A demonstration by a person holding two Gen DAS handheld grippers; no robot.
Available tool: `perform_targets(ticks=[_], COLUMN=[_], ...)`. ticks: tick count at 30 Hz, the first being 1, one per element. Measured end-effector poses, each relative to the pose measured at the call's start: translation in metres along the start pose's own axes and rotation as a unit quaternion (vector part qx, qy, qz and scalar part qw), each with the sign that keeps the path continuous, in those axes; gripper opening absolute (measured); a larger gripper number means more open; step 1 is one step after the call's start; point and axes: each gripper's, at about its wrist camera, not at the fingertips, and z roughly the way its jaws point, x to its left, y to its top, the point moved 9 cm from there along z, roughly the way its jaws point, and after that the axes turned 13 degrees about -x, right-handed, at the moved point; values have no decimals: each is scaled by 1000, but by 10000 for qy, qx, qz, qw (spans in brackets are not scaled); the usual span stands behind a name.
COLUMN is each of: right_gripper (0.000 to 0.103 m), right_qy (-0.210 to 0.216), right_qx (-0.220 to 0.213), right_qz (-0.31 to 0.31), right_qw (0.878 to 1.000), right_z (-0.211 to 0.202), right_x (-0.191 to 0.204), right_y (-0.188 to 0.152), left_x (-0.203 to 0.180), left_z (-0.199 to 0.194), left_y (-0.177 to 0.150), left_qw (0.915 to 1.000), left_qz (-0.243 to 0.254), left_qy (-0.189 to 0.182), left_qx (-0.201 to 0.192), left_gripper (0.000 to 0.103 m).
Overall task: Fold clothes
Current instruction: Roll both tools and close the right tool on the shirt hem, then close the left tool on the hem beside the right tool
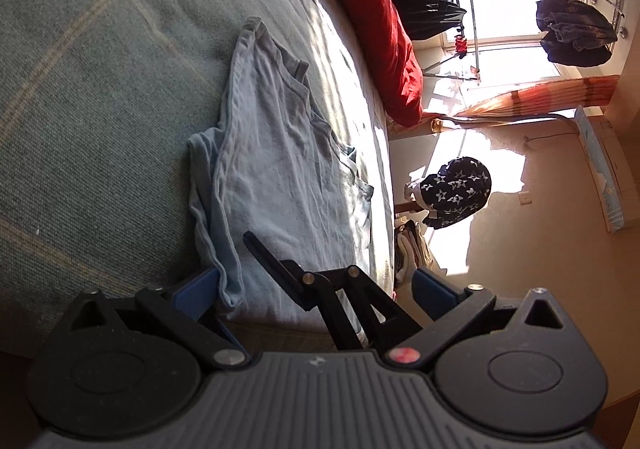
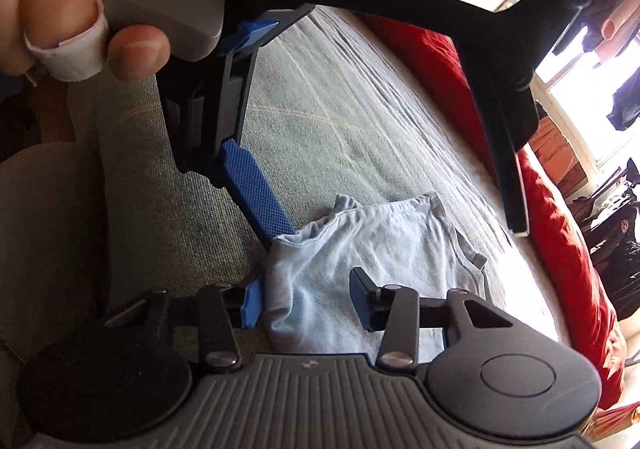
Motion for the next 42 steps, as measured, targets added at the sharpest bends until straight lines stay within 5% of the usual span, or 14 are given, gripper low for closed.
perform_targets(ticks=[5, 8, 15, 21, 33, 39, 42], right_gripper=[28, 6, 5, 5, 5, 5, 5], right_qy=[-108, -231, -199, -190, -201, -182, -165], right_qx=[0, -111, -252, -320, -350, -365, -378], right_qz=[552, 738, 1008, 1170, 1426, 1508, 1533], right_qw=[9984, 9969, 9944, 9924, 9890, 9877, 9873], right_z=[11, 6, -8, -15, -21, -19, -18], right_x=[-1, -10, -25, -33, -52, -58, -58], right_y=[-2, -5, 2, 3, 2, -2, -4], left_x=[-6, -13, -14, 10, 15, 26, 28], left_z=[2, -3, 4, 69, 130, 121, 124], left_y=[-1, 4, 65, 85, 121, 127, 131], left_qw=[9999, 9993, 9932, 9924, 9922, 9899, 9902], left_qz=[113, 377, 1014, 931, 1146, 1304, 1276], left_qy=[-30, -43, 451, 777, 310, 253, 193], left_qx=[67, 60, -359, 198, 384, 494, 528], left_gripper=[101, 101, 101, 99, 97, 64, 64])
